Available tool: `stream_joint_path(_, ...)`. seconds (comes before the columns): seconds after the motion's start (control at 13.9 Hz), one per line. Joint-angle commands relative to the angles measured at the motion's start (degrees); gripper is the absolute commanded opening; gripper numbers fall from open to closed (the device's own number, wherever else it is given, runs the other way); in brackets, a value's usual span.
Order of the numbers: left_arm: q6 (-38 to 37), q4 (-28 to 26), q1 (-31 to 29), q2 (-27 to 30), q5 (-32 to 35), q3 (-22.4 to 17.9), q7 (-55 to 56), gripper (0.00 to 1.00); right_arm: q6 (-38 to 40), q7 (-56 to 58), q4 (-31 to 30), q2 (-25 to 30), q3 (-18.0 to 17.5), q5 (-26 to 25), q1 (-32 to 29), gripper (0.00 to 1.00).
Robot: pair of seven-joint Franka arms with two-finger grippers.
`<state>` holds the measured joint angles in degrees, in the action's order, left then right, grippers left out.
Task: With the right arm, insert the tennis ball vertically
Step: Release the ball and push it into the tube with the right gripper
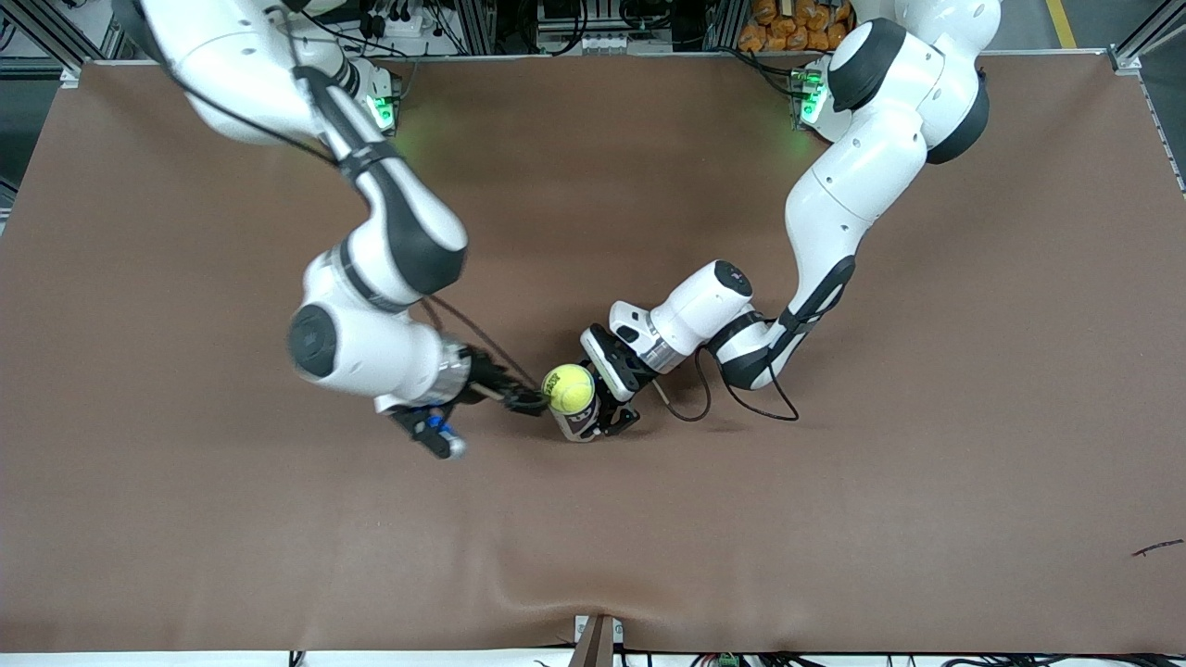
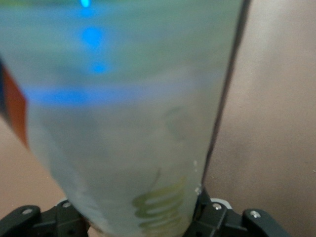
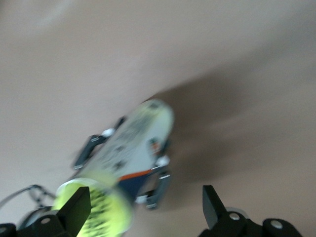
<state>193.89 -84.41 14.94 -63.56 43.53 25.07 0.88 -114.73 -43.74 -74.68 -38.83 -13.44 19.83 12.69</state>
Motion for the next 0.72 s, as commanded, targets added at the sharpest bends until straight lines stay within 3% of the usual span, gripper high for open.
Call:
stream_joint_path(0.0, 0.9, -0.1, -0.3, -0.1, 0.5, -0.2, -0.2, 0.77, 5.2, 10.5, -2.7, 3.8, -0.9, -1.1, -7.4, 1.00)
stream_joint_path(0.22, 1.1, -0.1, -0.3, -0.2, 0.5, -0.2, -0.3, 0.77, 6.2, 17.9, -5.6, 5.7, -1.1, -1.5, -9.7, 1.00)
stream_joint_path(0.65, 1.3, -0.1, -0.3, -0.2, 0.5, -0.2, -0.2, 0.77, -2.2, 4.5, -4.3, 3.1, -0.8, -4.5, 1.7, 1.00)
